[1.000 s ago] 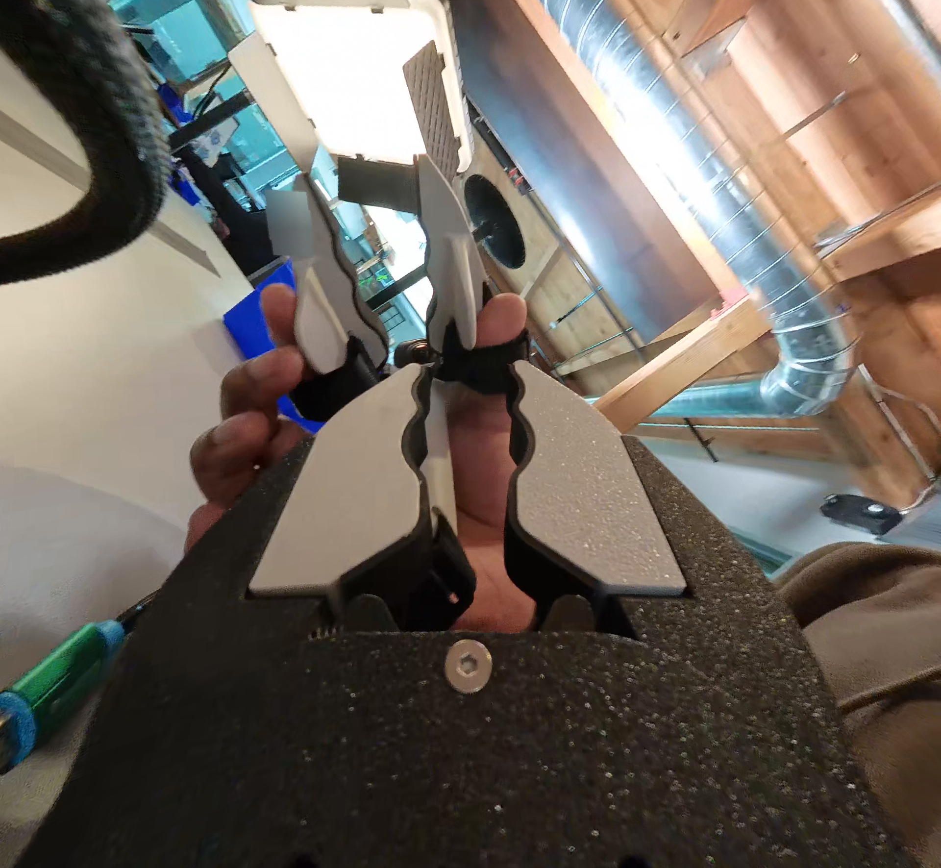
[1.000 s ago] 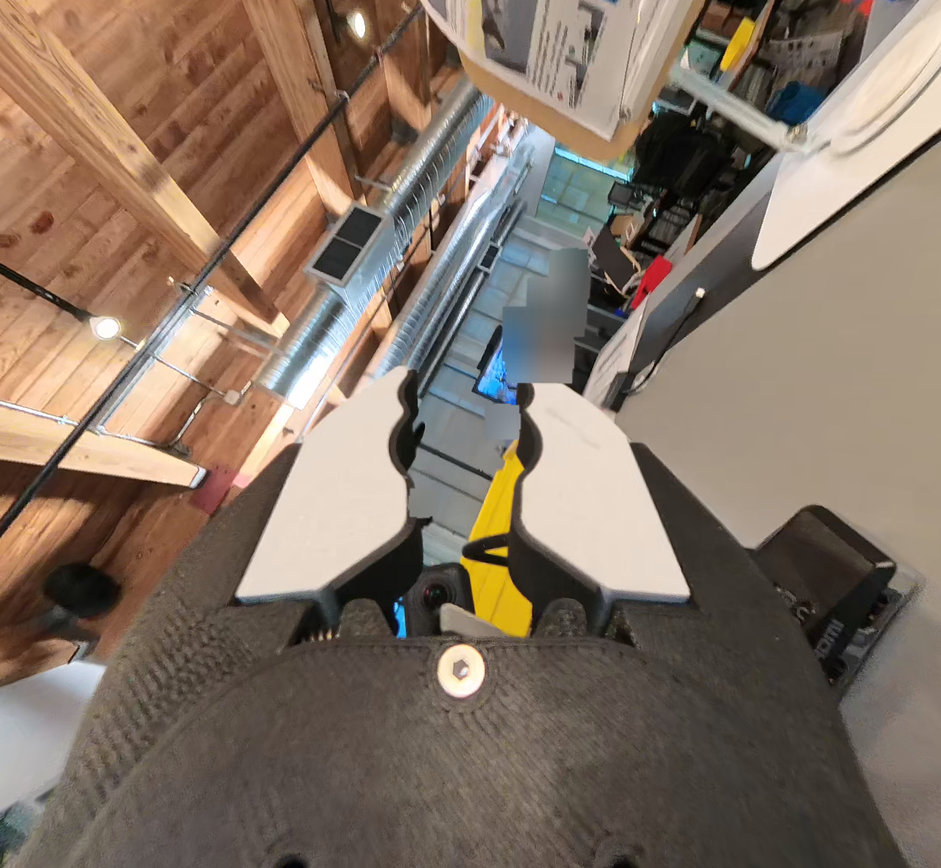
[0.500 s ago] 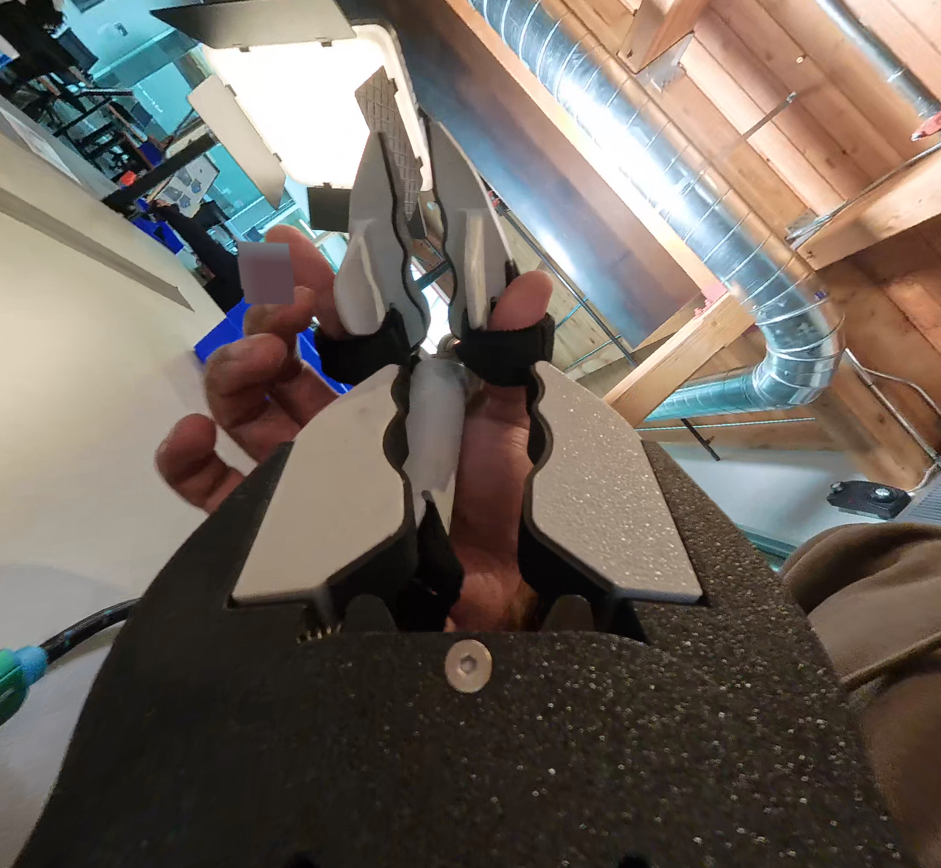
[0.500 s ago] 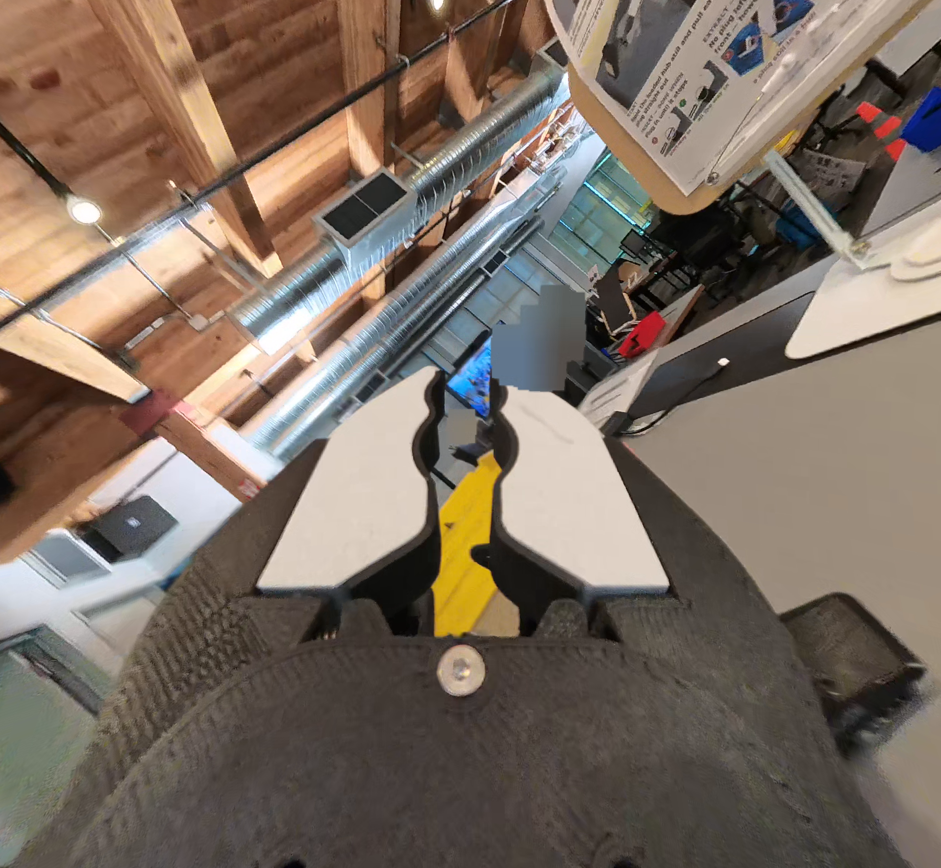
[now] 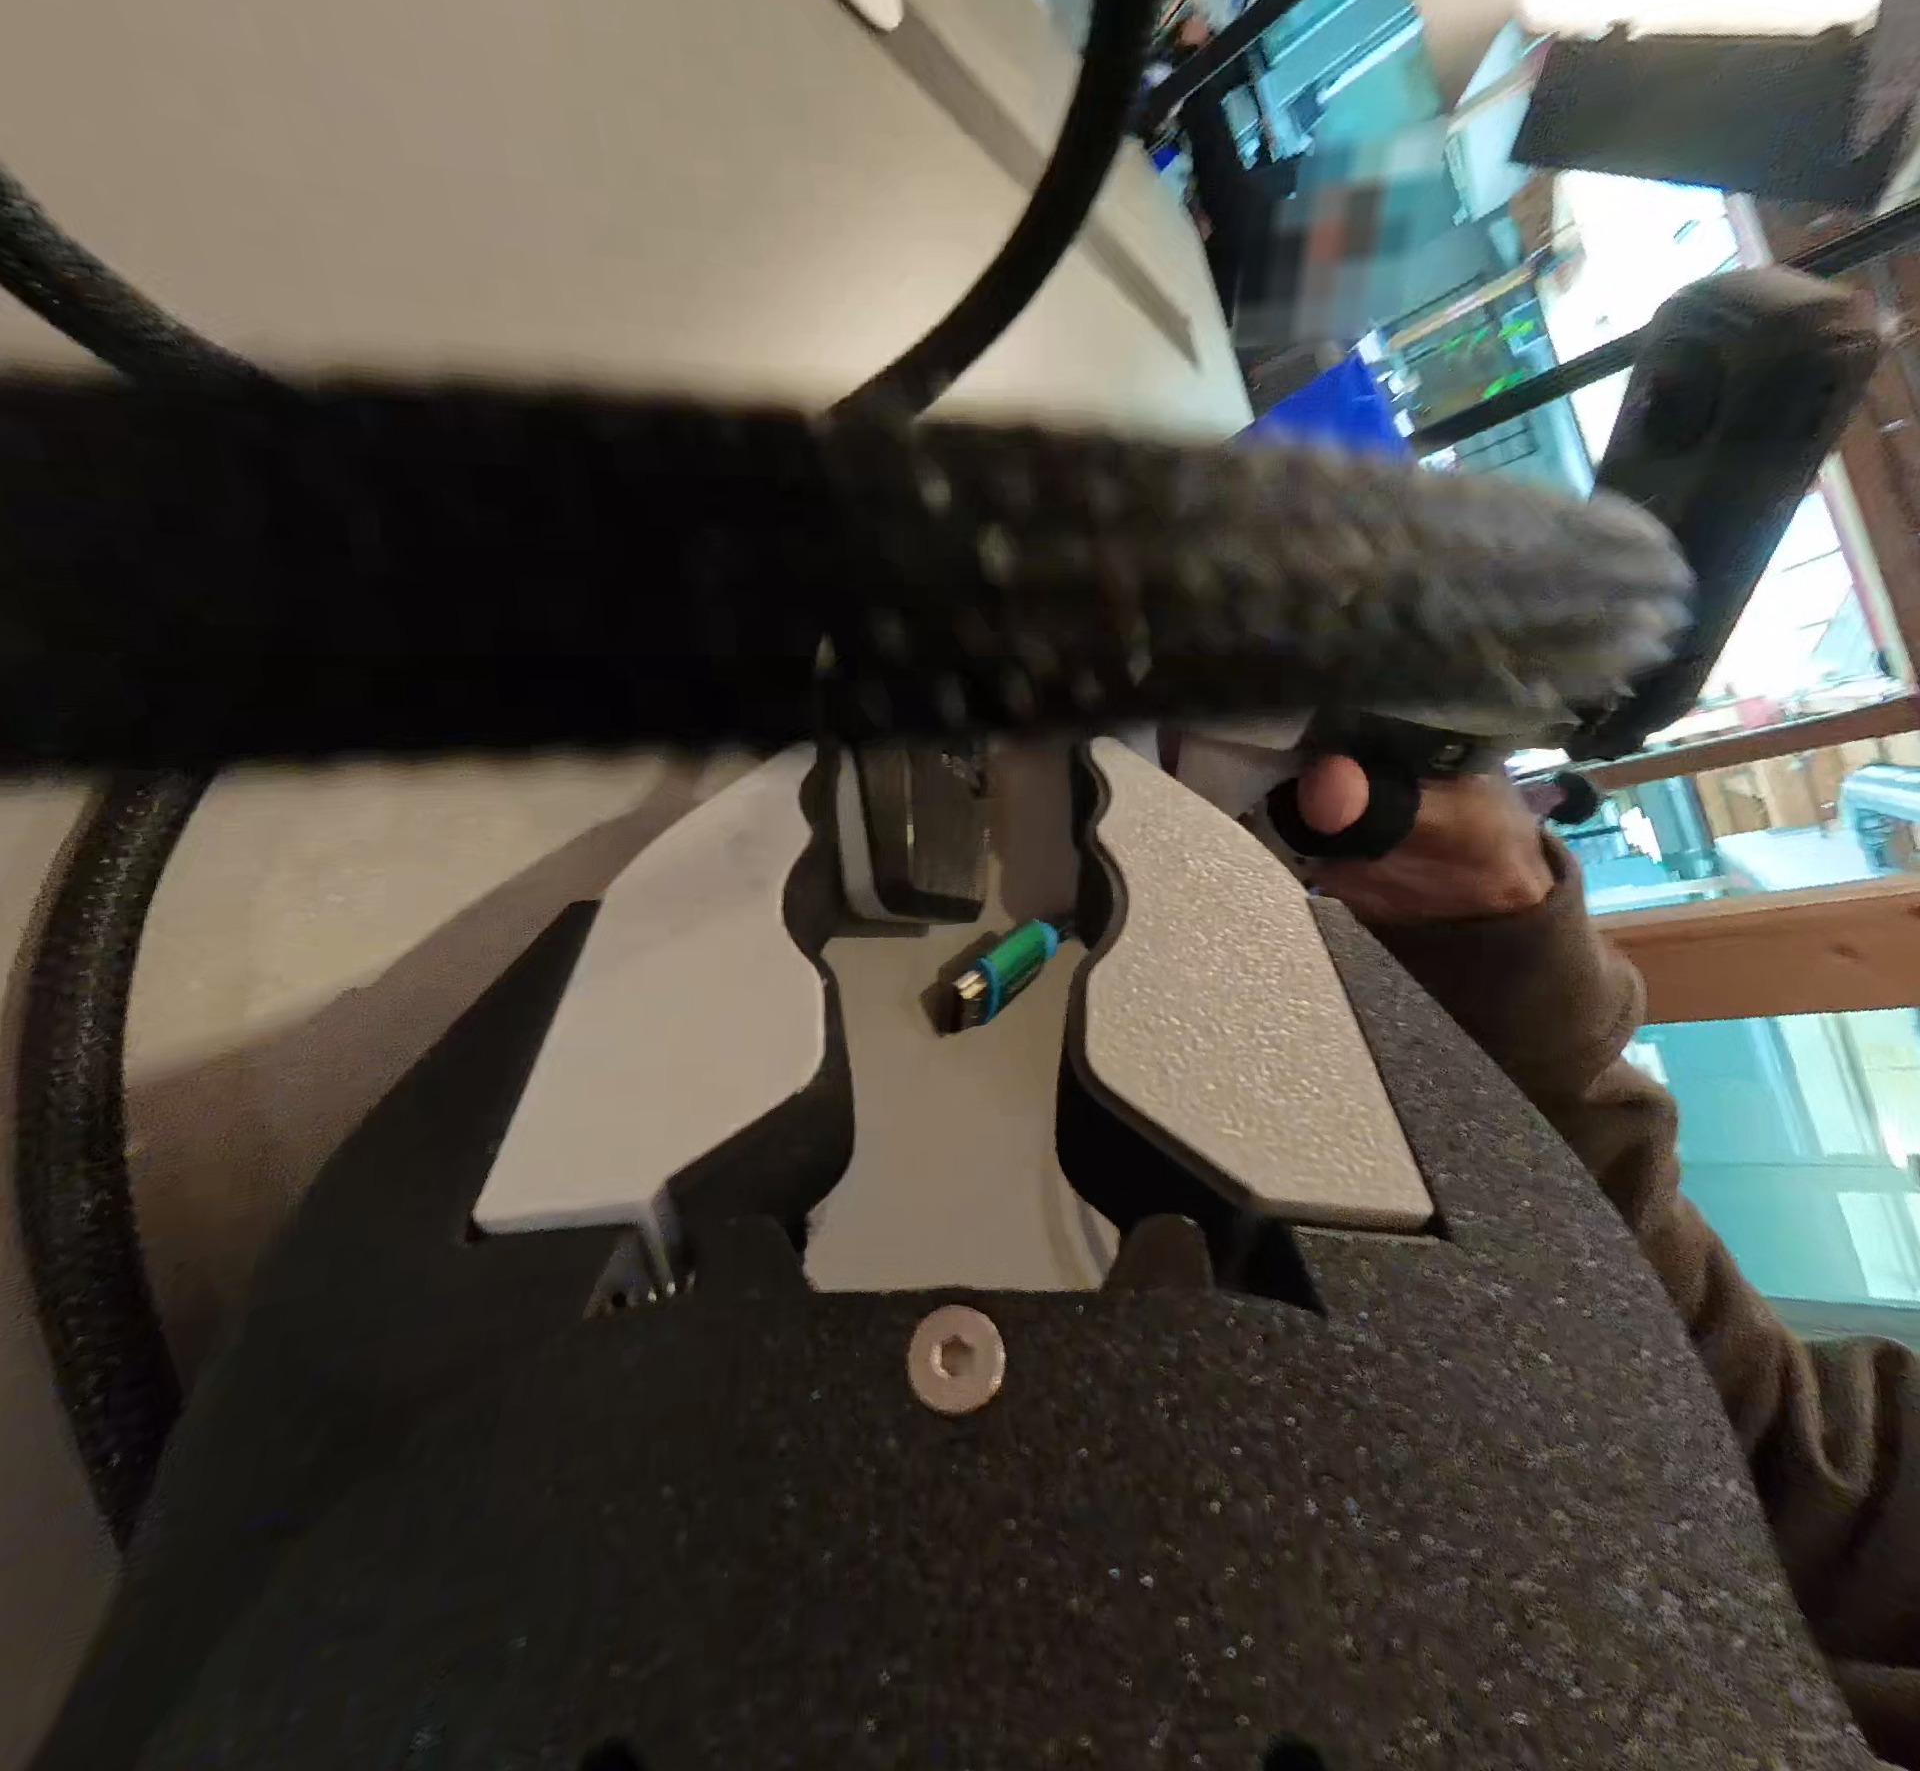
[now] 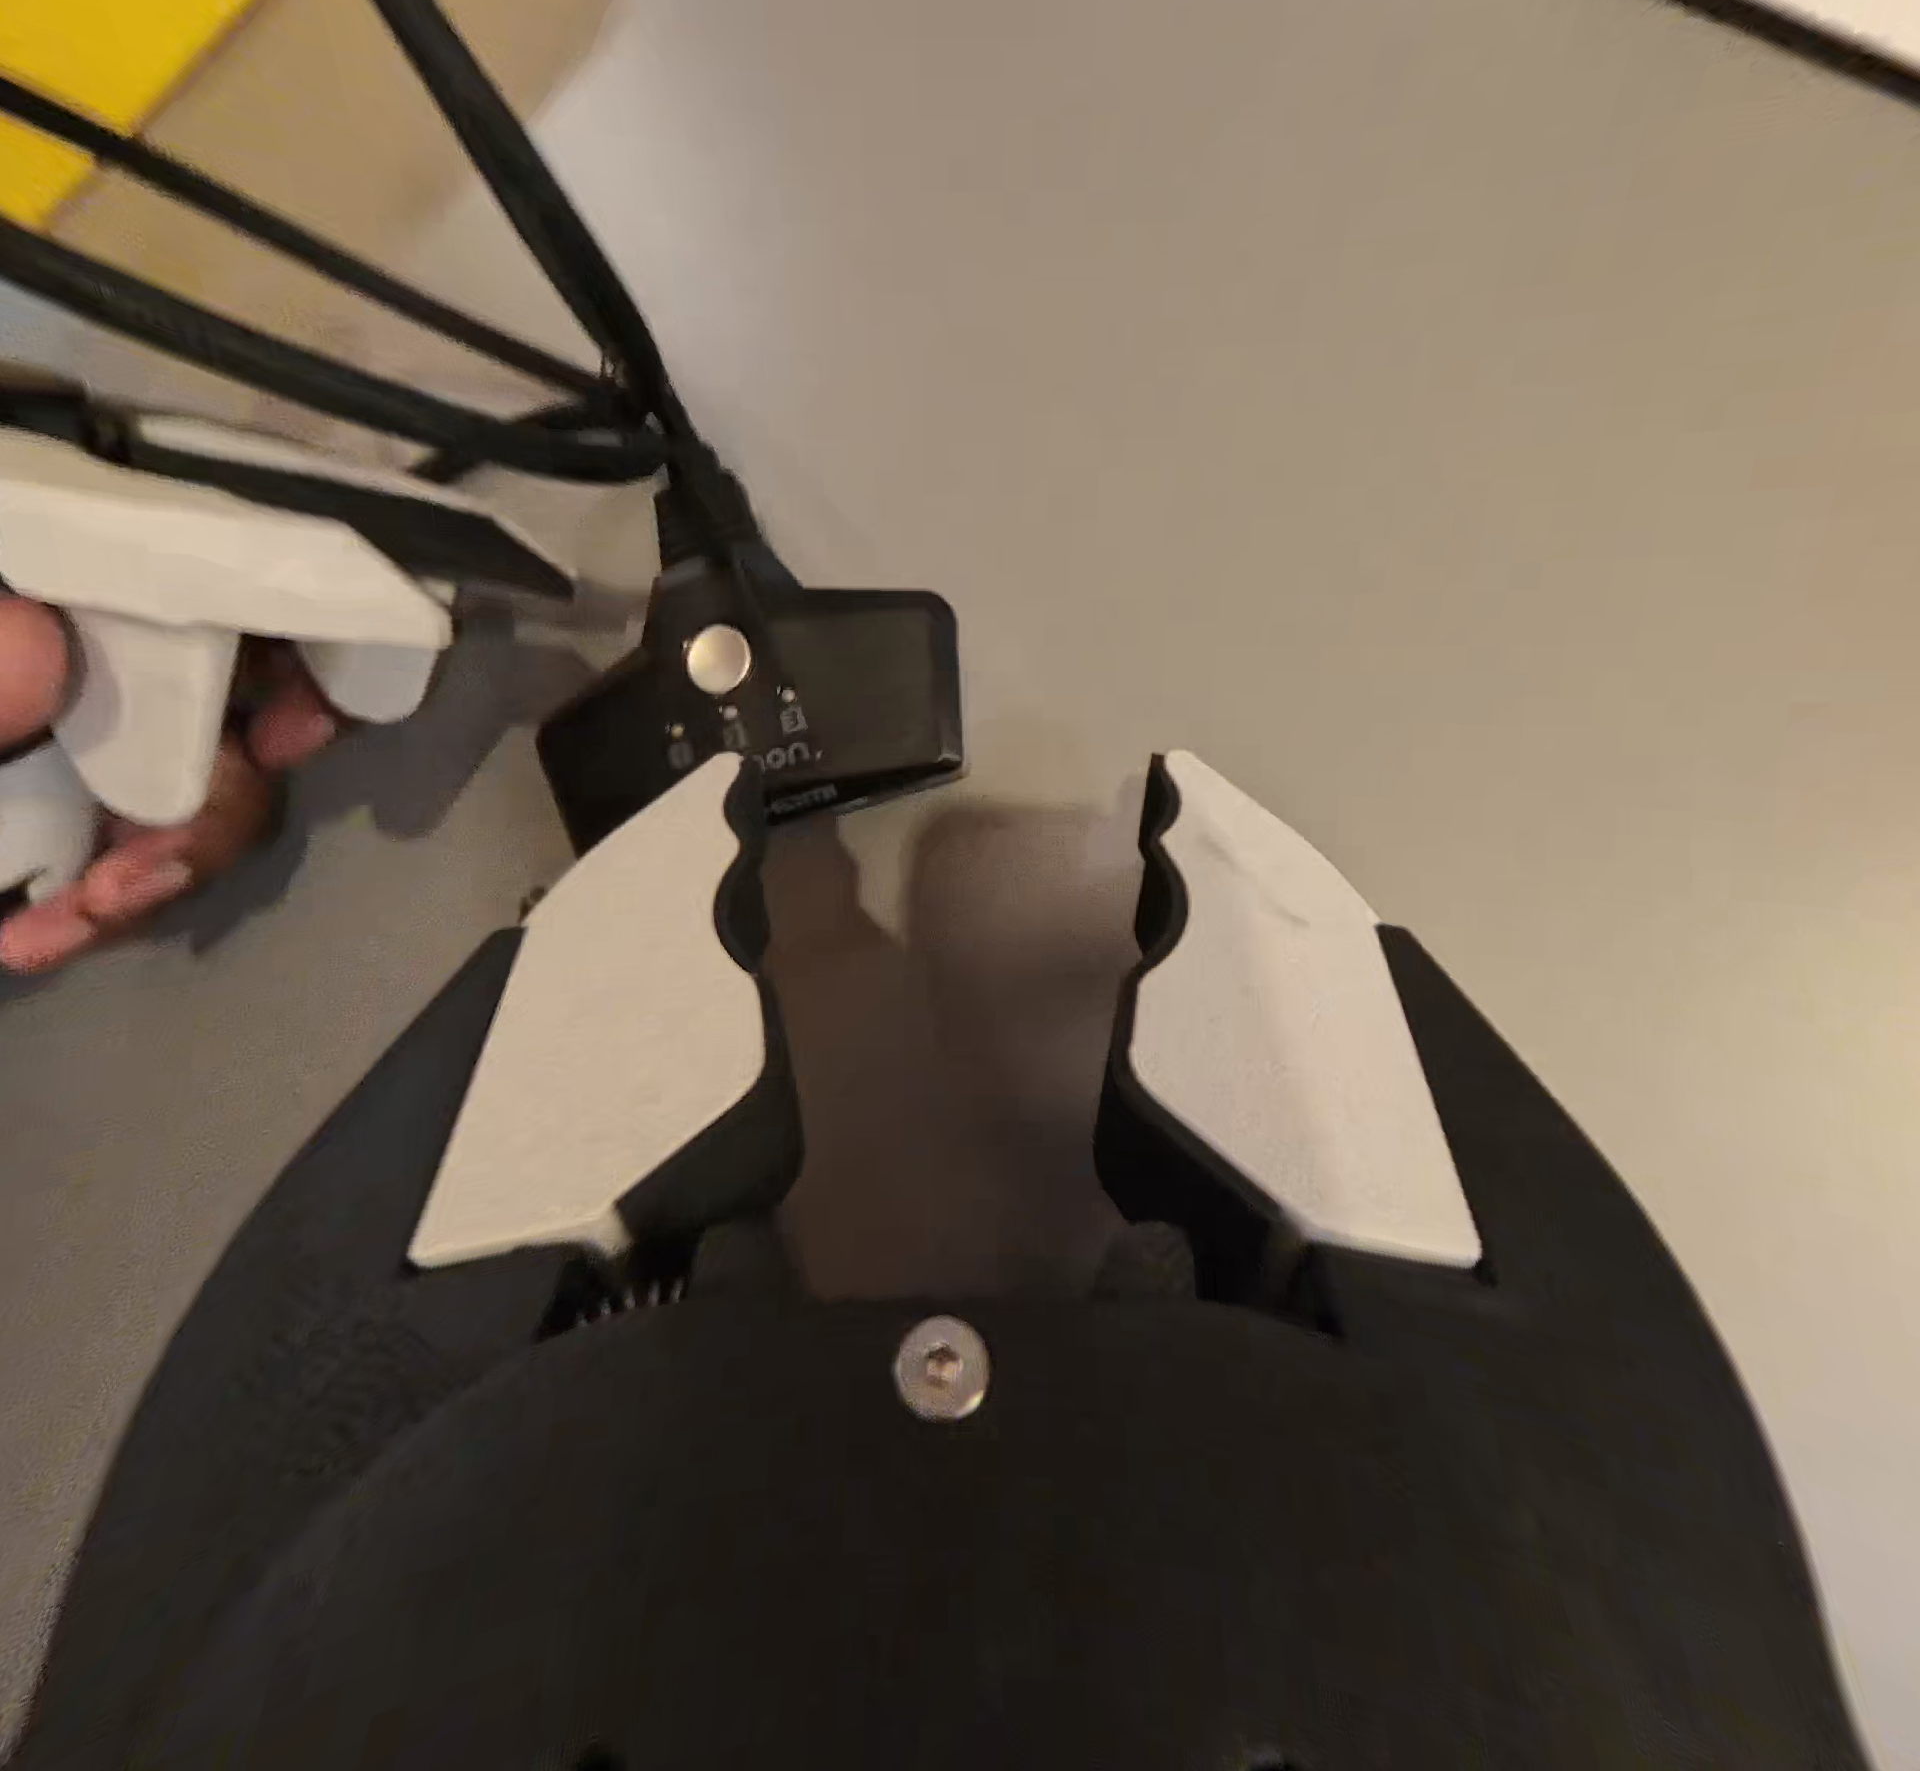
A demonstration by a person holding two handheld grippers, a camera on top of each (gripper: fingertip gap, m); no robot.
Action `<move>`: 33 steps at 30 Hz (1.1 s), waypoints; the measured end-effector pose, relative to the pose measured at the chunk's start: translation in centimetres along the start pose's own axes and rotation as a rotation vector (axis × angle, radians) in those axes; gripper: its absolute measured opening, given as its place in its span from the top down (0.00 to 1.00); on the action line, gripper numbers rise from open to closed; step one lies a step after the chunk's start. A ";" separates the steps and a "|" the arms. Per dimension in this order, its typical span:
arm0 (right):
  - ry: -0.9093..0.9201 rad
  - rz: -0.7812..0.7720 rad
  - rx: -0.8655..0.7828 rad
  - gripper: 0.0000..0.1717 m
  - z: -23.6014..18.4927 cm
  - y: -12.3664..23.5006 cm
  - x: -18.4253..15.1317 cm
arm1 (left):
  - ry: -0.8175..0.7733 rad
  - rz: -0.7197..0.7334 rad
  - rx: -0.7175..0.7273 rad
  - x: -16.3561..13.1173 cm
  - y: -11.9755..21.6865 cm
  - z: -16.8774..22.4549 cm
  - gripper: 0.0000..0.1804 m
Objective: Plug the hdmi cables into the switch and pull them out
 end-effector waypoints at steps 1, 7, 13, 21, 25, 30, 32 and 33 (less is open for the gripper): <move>0.039 -0.042 0.019 0.58 -0.3 -0.5 -0.2 | -0.007 -0.022 0.021 0.3 -0.1 -0.3 0.73; 0.171 -0.180 0.093 0.50 -2.7 -3.2 -0.2 | -0.021 -0.081 0.085 1.9 -0.8 -1.3 0.67; 0.211 -0.141 0.096 0.55 -4.7 -4.4 0.4 | -0.049 -0.119 0.107 2.7 -1.7 -2.0 0.64; 0.361 -0.059 0.075 0.78 -6.3 -3.6 -0.7 | -0.100 -0.157 0.106 3.3 -1.2 -2.6 0.63; 0.442 -0.054 0.037 0.73 -6.3 -2.9 -0.8 | -0.148 -0.233 0.068 2.9 -1.0 -2.2 0.59; 0.567 -0.059 0.086 0.62 -5.9 -2.5 -0.4 | -0.099 -0.254 -0.014 2.9 0.0 -2.7 0.59; 0.629 -0.083 0.126 0.60 -6.4 -3.4 -0.2 | -0.082 -0.255 -0.034 3.0 0.3 -2.9 0.59; 0.653 -0.112 0.143 0.58 -6.6 -3.9 -0.2 | -0.076 -0.255 -0.046 3.0 0.3 -2.9 0.59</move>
Point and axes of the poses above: each gripper's, where its closed fingertips meet, y back along the fingers, x out of its top, z = x × y across the jaws, the point moved 8 cm from there along y, back along the fingers, and after that the axes turned 3 degrees about -x, right-handed, at the moved point
